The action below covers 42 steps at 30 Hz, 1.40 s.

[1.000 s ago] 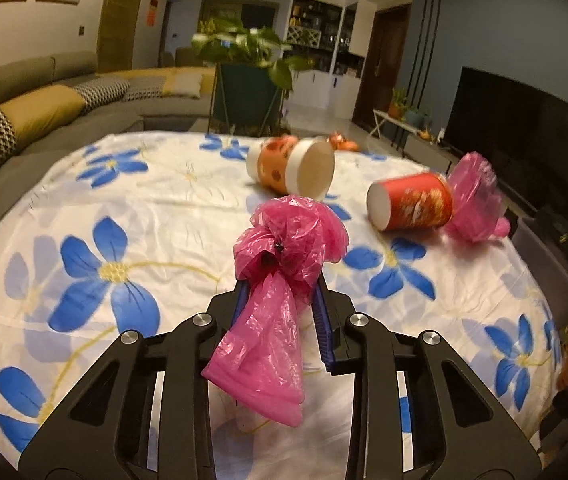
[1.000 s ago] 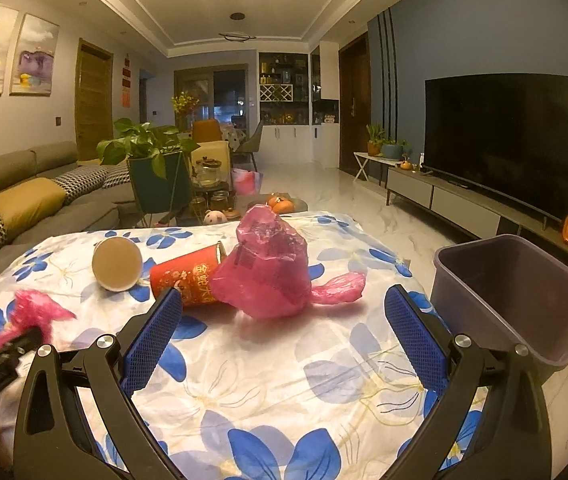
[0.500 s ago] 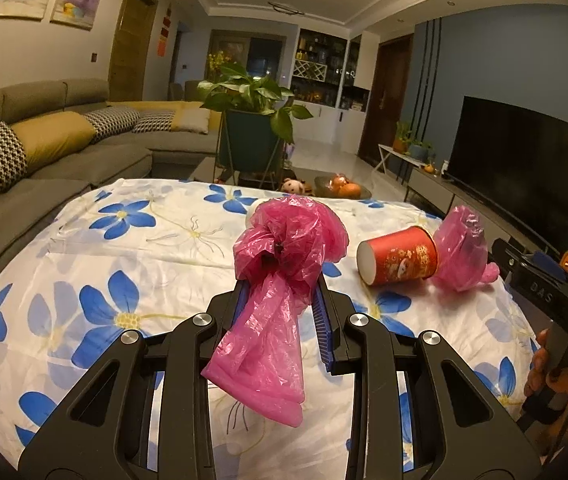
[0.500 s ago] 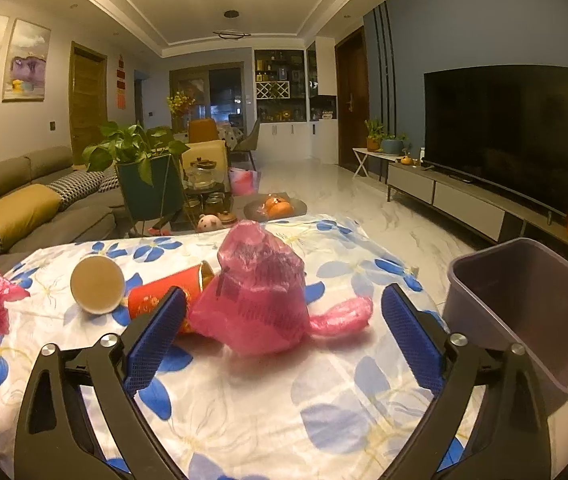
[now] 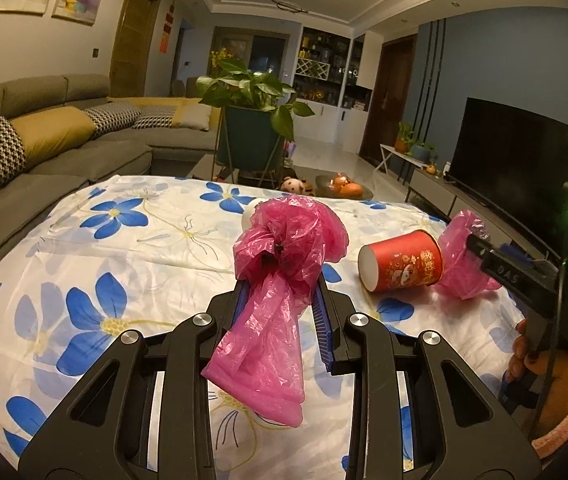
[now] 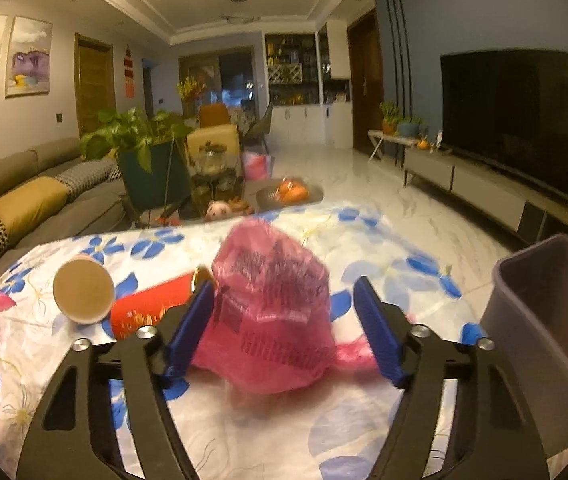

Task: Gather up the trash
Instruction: 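Grasp the pink bag with the left tool while the right tool grasps the other pink bag, then carry both pink bags over the grey bin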

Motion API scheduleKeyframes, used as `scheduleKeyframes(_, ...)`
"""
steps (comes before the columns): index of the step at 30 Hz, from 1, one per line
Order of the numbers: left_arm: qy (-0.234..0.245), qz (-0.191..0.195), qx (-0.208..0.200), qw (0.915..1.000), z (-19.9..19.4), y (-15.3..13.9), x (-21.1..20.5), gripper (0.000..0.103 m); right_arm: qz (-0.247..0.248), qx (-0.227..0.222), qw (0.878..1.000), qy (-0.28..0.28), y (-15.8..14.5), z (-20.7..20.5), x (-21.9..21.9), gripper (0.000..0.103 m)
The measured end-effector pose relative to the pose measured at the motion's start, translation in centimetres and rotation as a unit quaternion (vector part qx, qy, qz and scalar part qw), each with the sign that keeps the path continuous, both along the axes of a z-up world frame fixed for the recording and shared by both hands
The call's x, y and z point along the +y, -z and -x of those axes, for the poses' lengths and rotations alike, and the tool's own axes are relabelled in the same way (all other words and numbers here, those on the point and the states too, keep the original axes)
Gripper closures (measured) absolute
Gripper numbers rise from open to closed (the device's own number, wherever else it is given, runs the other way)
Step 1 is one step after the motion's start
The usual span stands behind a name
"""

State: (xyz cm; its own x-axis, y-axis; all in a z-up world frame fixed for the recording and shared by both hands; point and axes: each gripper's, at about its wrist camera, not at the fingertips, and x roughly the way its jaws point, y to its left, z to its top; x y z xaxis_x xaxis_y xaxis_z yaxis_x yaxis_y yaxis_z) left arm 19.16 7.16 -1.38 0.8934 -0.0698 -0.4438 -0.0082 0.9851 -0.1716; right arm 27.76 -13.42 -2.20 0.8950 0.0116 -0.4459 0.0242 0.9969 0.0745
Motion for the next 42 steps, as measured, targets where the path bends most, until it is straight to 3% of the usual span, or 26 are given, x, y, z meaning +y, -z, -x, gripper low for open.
scheduleKeyframes(2,0.000,0.000,0.002,1.0000,0.0,0.1,-0.1,0.074,-0.010,0.012,1.000,-0.009,0.4,-0.1,-0.2,0.047)
scheduleKeyframes(6,0.003,0.003,0.005,1.0000,0.0,0.2,-0.3,0.074,-0.024,0.023,0.999,-0.022,0.7,0.1,-0.5,0.078)
scheduleKeyframes(9,0.006,0.002,0.005,1.0000,0.3,0.2,-0.6,0.074,-0.032,0.024,0.999,-0.030,0.7,0.8,-0.9,0.091)
scheduleKeyframes(13,0.009,0.000,0.004,1.0000,0.9,0.1,-1.0,0.074,-0.033,0.012,0.999,-0.027,0.2,2.2,-1.4,0.095)
scheduleKeyframes(30,0.045,0.001,-0.026,0.9986,4.0,-1.6,-5.9,0.074,-0.010,-0.051,0.999,-0.017,-3.4,11.8,-4.6,0.095)
scheduleKeyframes(42,0.073,-0.009,-0.040,0.9965,5.1,-2.6,-9.7,0.074,-0.003,-0.075,0.997,-0.010,-4.5,15.3,-6.8,0.095)
